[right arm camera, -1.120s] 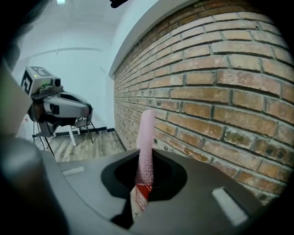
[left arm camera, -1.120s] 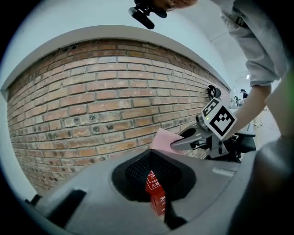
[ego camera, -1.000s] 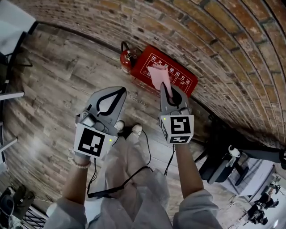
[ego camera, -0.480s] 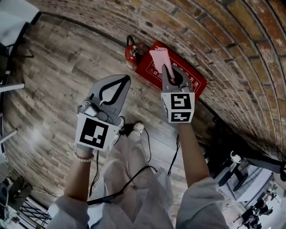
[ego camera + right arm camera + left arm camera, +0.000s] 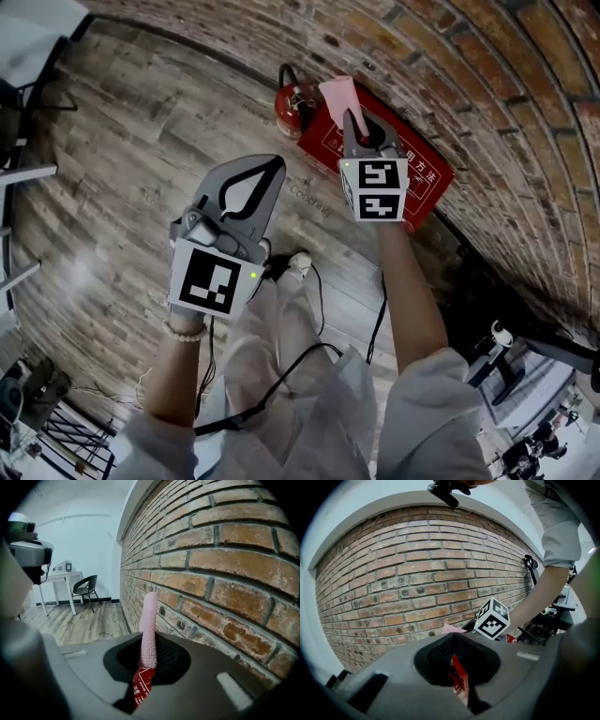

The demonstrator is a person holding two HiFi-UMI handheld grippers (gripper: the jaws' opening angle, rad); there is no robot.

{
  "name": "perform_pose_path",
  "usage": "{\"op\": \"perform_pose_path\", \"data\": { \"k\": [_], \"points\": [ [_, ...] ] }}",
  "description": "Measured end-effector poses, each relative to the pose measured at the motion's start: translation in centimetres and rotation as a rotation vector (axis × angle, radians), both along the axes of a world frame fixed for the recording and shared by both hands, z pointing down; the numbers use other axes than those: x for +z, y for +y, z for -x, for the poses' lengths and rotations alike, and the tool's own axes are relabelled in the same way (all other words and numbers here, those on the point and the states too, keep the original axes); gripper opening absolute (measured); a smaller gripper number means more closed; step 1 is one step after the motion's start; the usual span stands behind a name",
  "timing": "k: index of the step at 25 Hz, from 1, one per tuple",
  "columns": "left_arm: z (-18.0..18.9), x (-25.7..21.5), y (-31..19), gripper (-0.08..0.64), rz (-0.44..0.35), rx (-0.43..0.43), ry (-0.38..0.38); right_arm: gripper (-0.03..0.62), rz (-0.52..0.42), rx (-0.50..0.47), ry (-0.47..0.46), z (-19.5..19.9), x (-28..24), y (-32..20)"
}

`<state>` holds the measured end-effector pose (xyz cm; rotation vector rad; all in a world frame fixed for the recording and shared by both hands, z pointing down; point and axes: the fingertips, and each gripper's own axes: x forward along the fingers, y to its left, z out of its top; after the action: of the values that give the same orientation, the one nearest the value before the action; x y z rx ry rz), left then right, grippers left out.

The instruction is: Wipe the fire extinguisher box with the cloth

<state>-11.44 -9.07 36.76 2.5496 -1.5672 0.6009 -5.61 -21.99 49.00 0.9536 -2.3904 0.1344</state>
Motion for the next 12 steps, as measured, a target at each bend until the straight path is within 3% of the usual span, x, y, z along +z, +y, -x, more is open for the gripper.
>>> {"op": "perform_pose_path", "data": {
  "k": [12],
  "points": [
    [0.1,1.8,-0.4,-0.002,0.022,-0.017,0.000,0.018,0.060,-0.013,0.087,0.8,6.0,-1.6]
  ]
}}
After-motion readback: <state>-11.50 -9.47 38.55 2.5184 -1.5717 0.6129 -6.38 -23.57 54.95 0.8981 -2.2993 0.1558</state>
